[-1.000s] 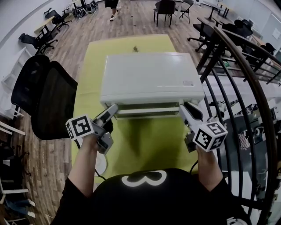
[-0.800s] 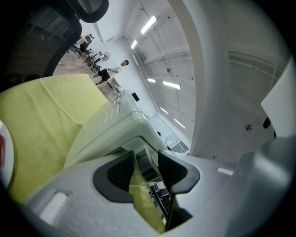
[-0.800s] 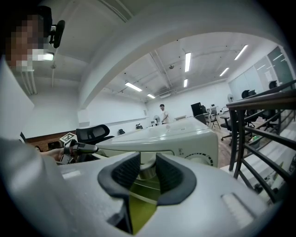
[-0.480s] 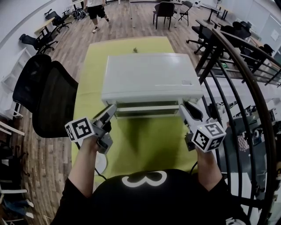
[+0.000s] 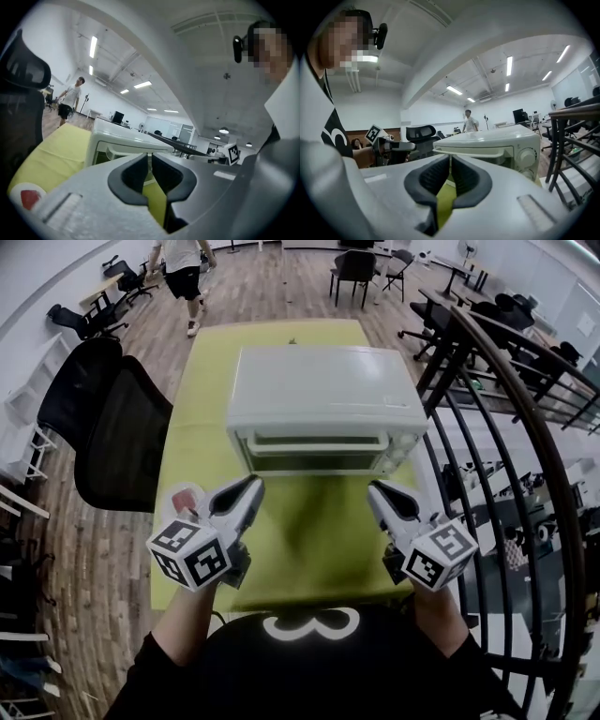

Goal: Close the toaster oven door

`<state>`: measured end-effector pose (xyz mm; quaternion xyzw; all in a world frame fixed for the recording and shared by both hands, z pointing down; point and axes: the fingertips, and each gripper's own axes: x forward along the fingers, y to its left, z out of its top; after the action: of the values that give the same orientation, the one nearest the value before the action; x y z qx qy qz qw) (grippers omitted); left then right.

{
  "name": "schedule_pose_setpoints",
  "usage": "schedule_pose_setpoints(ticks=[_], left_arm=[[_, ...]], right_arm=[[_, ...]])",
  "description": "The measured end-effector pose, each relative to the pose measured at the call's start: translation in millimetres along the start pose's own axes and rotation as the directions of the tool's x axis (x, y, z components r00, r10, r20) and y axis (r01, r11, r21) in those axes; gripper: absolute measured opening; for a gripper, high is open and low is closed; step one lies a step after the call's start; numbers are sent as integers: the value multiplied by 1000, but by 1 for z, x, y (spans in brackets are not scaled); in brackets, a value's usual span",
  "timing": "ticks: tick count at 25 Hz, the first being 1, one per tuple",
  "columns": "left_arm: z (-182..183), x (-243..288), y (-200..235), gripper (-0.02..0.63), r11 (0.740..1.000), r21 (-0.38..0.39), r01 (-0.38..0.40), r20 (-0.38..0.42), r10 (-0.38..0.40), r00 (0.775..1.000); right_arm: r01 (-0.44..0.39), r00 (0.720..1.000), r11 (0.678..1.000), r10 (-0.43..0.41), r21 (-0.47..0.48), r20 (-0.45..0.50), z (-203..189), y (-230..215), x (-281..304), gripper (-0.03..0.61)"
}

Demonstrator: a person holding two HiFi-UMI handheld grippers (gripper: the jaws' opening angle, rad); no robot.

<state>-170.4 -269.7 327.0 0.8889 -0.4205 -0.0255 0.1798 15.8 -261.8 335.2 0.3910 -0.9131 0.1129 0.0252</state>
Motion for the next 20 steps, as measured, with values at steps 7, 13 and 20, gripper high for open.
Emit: schedule_pose_setpoints(ticks=[7,13,20], left_arm=[[-38,-15,-59,11,990,114,78,-67,-71,995],[-49,-18,-75,11,989,117,91,-79,-82,993],[-56,-25,-74,11,991,113,71,-87,-61,994]], right_arm=[[-84,996,996,84,18,2,-24,49,-20,2],[-126,992,991,126,48,2,-30,60,-28,2],[-124,992,990,124,63,3,-39,64,-32,2]])
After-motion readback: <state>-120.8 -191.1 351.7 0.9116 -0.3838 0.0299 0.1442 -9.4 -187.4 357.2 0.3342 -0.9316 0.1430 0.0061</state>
